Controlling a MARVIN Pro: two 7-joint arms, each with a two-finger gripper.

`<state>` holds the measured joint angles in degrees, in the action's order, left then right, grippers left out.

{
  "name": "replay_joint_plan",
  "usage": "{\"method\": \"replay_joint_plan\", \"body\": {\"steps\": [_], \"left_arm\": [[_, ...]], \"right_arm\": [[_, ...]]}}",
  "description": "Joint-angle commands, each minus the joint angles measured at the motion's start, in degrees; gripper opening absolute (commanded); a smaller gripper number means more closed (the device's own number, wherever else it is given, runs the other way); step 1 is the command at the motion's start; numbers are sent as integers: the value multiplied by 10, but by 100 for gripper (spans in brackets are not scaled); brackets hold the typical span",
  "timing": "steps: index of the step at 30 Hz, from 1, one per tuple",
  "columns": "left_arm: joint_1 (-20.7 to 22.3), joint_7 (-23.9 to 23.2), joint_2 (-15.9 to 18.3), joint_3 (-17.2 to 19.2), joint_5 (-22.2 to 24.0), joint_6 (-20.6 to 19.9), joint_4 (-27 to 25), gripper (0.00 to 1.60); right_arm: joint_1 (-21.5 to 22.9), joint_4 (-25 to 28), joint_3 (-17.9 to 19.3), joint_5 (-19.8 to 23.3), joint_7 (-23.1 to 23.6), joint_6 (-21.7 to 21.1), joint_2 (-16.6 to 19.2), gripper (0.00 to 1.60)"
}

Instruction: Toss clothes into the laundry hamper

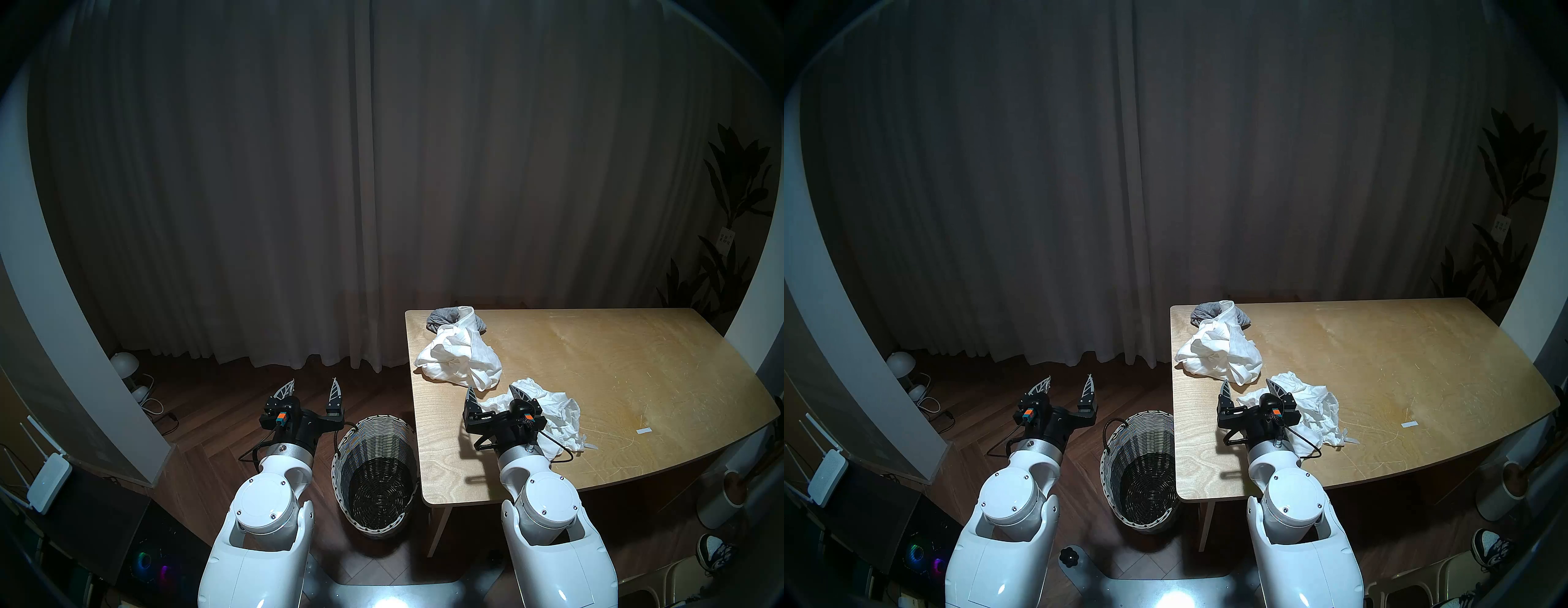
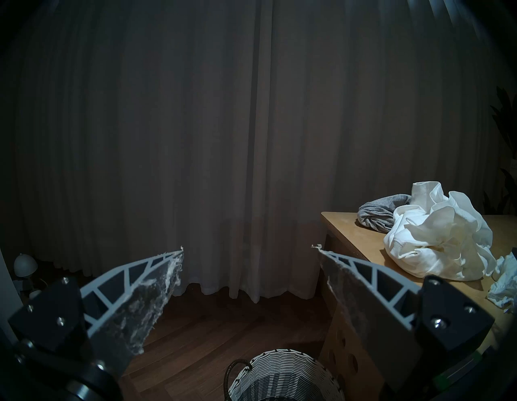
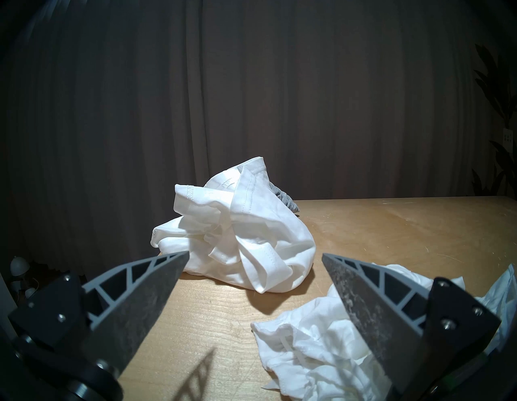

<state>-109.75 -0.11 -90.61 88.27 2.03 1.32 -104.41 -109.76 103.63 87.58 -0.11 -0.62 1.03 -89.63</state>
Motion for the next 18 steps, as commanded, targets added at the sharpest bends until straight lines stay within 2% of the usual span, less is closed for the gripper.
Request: {"method": "replay_joint_plan", "body": {"steps": [1, 7, 13, 15, 18], "left_arm": [[2, 1, 0, 7, 4, 9, -24, 160], [0, 4, 3, 19, 5, 15, -26, 160], [-1, 5, 12, 44, 6, 22, -33, 160], [-2, 6, 13, 46, 6, 23, -34, 160], [-8, 6, 14, 51, 8, 27, -38, 160]], "right_arm": [[-3, 71, -1, -17, 9, -2, 21, 160], [18, 89, -1, -35, 20, -2, 40, 160], [80, 28, -1, -81, 38, -2, 71, 160], [77, 28, -1, -85, 42, -2, 72, 160], [101, 5, -6, -106, 52, 2, 83, 160]]}}
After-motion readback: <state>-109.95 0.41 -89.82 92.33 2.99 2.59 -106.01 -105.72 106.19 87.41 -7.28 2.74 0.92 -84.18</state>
